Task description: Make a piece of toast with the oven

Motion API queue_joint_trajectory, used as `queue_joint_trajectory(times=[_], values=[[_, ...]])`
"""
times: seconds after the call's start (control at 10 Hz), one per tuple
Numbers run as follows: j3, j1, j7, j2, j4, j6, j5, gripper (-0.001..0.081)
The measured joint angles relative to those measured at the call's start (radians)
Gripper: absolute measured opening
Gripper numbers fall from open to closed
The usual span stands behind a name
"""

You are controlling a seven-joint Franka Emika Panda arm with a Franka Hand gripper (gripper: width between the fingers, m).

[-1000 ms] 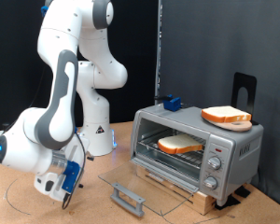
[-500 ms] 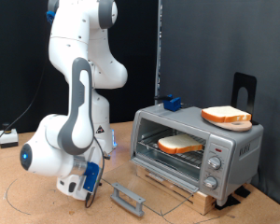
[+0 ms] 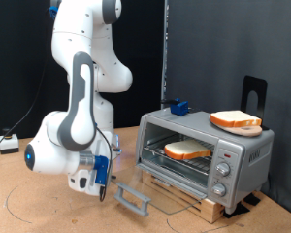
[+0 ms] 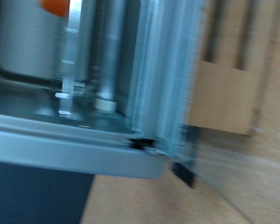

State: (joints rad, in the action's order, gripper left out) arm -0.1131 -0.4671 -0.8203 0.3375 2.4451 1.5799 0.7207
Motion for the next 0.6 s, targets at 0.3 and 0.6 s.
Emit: queue_joint_trajectory(times=[0.3, 0.6], values=[[-0.007, -0.028, -0.007, -0.052, 0.0, -0.178, 0.0, 0.0809], [0.008, -0.02, 0.046, -0.113, 0.031, -0.253, 0.015, 0.0809]])
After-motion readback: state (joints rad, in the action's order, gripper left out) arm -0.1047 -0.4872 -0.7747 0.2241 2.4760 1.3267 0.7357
